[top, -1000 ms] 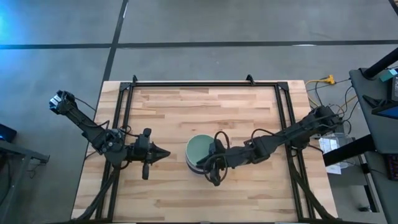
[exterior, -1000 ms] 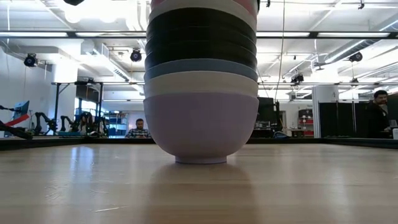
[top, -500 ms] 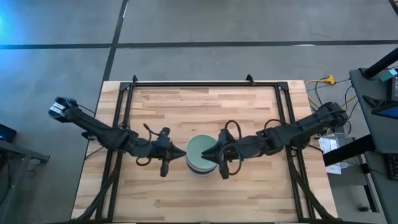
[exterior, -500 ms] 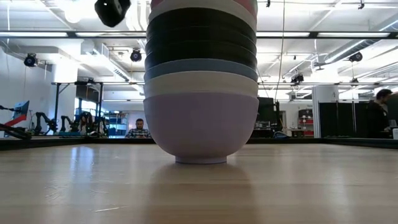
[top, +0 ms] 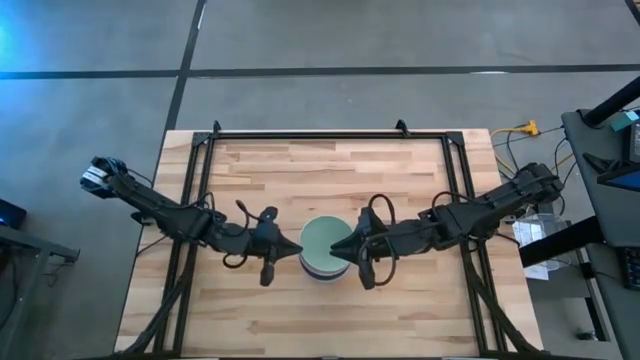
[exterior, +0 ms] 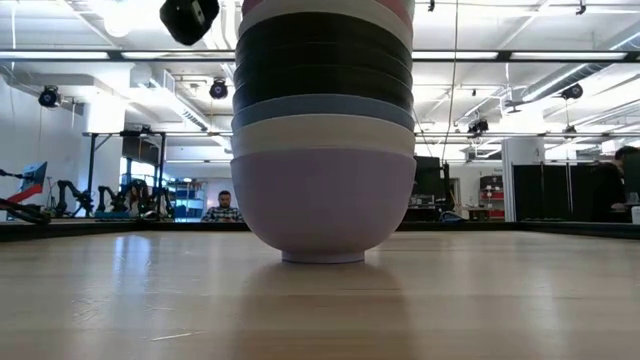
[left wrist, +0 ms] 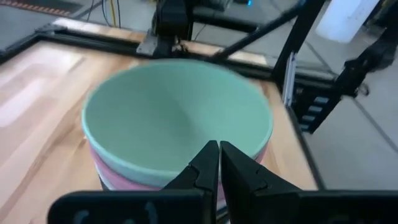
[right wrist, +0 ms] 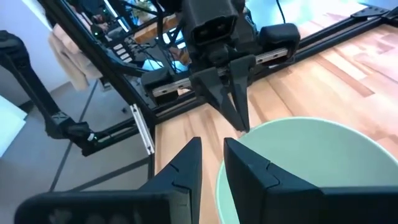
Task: Nest bowls inside each other
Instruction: Stack the light blue bowl on top of the pink bowl, then return to Home Position
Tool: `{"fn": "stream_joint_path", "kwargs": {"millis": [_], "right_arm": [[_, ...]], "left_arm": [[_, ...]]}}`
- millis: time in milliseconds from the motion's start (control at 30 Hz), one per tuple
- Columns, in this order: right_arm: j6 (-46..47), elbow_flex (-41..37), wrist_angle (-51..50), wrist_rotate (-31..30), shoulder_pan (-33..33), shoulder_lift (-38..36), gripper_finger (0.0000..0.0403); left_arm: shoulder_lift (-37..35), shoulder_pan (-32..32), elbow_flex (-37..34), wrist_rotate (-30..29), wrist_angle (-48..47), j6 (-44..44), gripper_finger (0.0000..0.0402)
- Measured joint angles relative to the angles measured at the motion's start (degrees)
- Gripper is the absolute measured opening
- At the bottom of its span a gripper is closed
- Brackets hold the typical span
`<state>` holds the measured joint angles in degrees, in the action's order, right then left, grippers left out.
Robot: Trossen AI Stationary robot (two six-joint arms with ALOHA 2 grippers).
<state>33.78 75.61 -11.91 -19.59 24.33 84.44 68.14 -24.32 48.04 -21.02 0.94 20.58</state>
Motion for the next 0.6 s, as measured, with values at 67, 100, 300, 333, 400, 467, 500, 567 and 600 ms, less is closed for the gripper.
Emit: {"fn": "stream_joint_path", "kwargs": {"millis": [67,100,300,333,400,467,500,567,600], "right_arm": [[-0.3,0.0,0.2,0.0,0.4,0.0,0.0063],[-0.7,0.0,0.7,0.0,0.7,0.0,0.0063],[-6.9,-4.9,28.8,4.8,-0.3,0.9,0.0063],[-8.3,-6.3,36.9,7.3,-1.3,1.2,0.0063],[-8.7,-9.0,53.0,13.2,-4.9,2.0,0.0063],[-7.8,-12.0,65.6,19.0,-9.1,2.3,0.0063],[-6.7,-13.3,70.6,21.6,-11.5,2.4,0.0063],[-4.2,-15.3,75.4,27.1,-16.8,1.5,0.0063],[-2.9,-16.1,75.8,30.5,-19.6,0.6,0.0063]], "left_arm": [[-1.1,0.0,0.9,0.0,0.1,0.0,0.0001],[-1.8,0.0,1.4,0.0,0.3,-0.1,0.0001],[-5.6,0.6,2.8,-0.2,9.4,-4.9,0.0001],[-5.8,1.1,2.8,-0.2,13.2,-6.0,0.0001],[-6.1,2.6,2.8,0.0,20.8,-7.6,0.0001],[-6.3,4.7,2.9,1.2,26.6,-9.4,0.0001],[-6.4,6.0,3.2,2.2,28.1,-10.4,0.0001],[-7.0,9.1,3.9,4.5,28.3,-11.8,0.0001],[-7.8,10.8,4.1,5.6,28.0,-12.2,0.0001]]}}
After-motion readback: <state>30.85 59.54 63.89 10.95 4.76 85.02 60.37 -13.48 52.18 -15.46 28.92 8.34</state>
